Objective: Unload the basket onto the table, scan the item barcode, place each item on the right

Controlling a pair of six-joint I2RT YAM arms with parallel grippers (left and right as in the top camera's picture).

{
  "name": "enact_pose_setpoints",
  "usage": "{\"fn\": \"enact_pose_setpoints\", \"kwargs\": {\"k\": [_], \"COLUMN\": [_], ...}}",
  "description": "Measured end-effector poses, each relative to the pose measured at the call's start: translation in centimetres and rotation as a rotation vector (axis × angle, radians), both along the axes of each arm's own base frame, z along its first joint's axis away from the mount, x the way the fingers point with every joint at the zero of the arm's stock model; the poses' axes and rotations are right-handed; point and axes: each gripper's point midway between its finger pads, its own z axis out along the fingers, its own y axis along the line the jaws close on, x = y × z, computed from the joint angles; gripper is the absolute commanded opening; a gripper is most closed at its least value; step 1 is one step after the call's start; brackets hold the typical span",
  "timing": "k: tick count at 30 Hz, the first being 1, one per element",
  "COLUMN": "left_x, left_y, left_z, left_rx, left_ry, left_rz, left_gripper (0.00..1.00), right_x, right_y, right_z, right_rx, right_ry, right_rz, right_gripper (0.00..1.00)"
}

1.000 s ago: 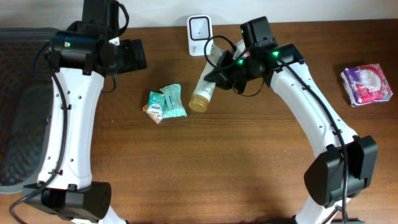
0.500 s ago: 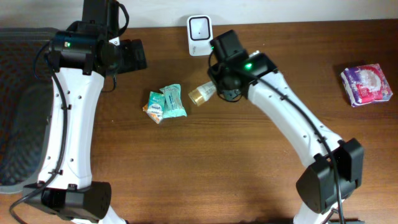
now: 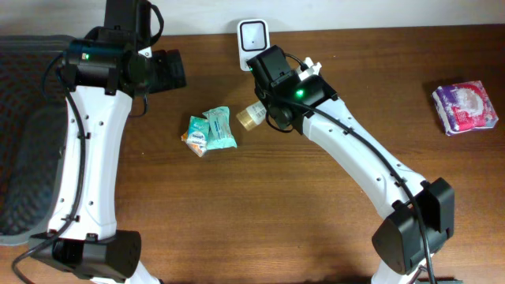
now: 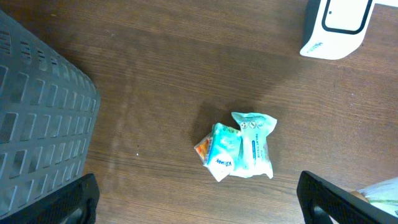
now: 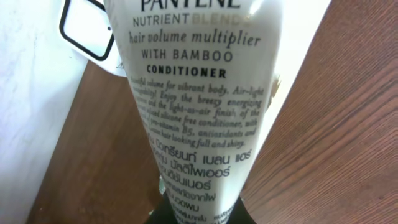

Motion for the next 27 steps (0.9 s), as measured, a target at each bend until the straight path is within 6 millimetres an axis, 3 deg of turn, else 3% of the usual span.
{"fn": "enact_pose_setpoints", "kwargs": {"k": [3, 7, 9, 12, 15, 17, 20, 21, 22, 23, 27], "left_x": [0.0, 0.0, 0.0, 0.0, 0.0, 0.0, 0.0, 0.0, 0.0, 0.0, 0.0], "left_y": [0.0, 0.0, 0.0, 0.0, 0.0, 0.0, 0.0, 0.0, 0.0, 0.0, 0.0], "left_z": [0.0, 0.0, 0.0, 0.0, 0.0, 0.0, 0.0, 0.0, 0.0, 0.0, 0.0], "left_rx": [0.000, 0.000, 0.000, 0.000, 0.000, 0.000, 0.000, 0.000, 0.000, 0.000, 0.000], "left_ry": [0.000, 0.000, 0.000, 0.000, 0.000, 0.000, 0.000, 0.000, 0.000, 0.000, 0.000], "left_rz": [0.000, 0.000, 0.000, 0.000, 0.000, 0.000, 0.000, 0.000, 0.000, 0.000, 0.000], "left_gripper": [0.99, 0.99, 0.99, 0.99, 0.99, 0.99, 0.99, 0.99, 0.99, 0.99, 0.99], "right_x": [-0.7, -5.8, -6.6, -7.3, -7.3, -6.5, -5.4, -5.1, -5.0, -4.9, -4.4], "right_y": [-1.5, -7.0, -8.0, -8.5, -8.5, -8.2, -7.8, -8.0, -8.4, -8.7, -8.7], "right_z": [-0.5, -2.2, -3.0, -7.2, -9.9, -10.9, -11.9, -12.1, -12.2, -12.4, -12.8], "right_rx": [-0.129, -0.428, -0.492, -0.567, -0.598, -0.597, -0.557, -0.544, -0.533, -0.521, -0.488], "right_ry": [0.027, 0.254, 0.313, 0.427, 0.480, 0.476, 0.474, 0.484, 0.498, 0.516, 0.522], "right_rz": [0.063, 0.103, 0.112, 0.137, 0.150, 0.176, 0.244, 0.281, 0.307, 0.354, 0.479], "right_gripper": [0.04, 0.04, 0.04, 0.04, 0.05, 0.13, 0.37, 0.49, 0.77, 0.83, 0.91]}}
